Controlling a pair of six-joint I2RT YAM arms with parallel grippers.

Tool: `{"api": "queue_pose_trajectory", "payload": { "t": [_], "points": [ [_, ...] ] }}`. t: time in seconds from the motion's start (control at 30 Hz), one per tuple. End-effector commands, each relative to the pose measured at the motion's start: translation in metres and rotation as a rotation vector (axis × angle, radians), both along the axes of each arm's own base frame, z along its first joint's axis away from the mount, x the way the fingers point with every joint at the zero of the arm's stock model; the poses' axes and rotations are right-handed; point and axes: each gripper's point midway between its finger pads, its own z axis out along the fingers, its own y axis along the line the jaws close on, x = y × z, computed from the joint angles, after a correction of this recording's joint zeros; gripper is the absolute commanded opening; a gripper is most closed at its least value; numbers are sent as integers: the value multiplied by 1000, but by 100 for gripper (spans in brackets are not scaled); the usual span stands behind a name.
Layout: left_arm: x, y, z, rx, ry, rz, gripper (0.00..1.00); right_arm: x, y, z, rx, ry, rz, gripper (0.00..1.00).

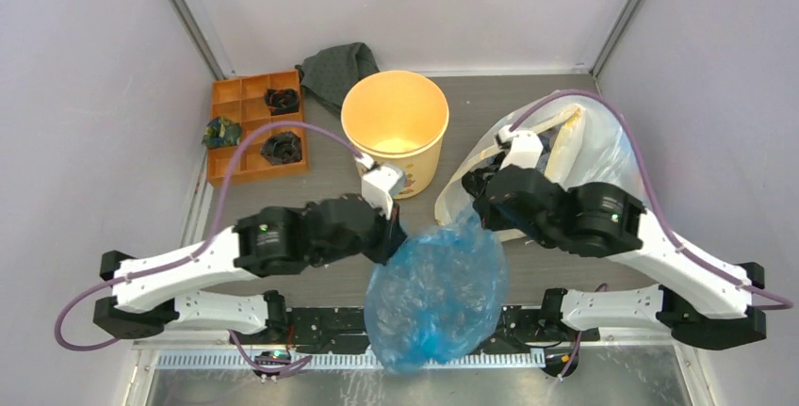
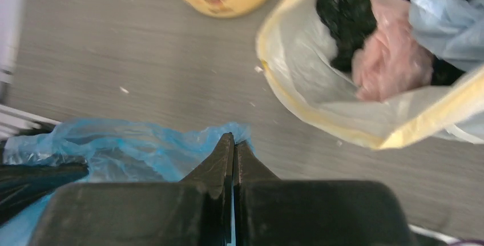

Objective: Put the trash bags into the trash bin

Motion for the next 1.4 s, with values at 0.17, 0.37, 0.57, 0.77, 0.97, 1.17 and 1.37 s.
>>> {"api": "queue_pose_trajectory", "payload": {
  "t": [0.17, 0.37, 0.57, 0.77, 0.97, 1.17, 1.37],
  "points": [
    [21, -27, 175, -237, -299, -91, 0, 17, -31, 202, 301, -354, -52, 1],
    [-16, -26, 331, -623, -438, -253, 0, -19, -70, 324, 727, -570, 25, 1],
    [-3, -42, 267, -531, -393, -218, 0, -19, -68, 266, 708, -506, 16, 1],
    [0, -65, 154, -310, -232, -239, 0, -10, -53, 180, 556, -356, -22, 1],
    [-40, -31, 45, -114, -48, -335, 0, -34, -45, 102, 395, -125, 74, 1],
    [-110, 32, 32, -195, 64, -590, 1, -73, -50, 98, 420, -68, 265, 1],
    [-114, 45, 83, -272, 6, -610, 0, -59, -31, 93, 322, -30, 241, 1]
  ]
}}
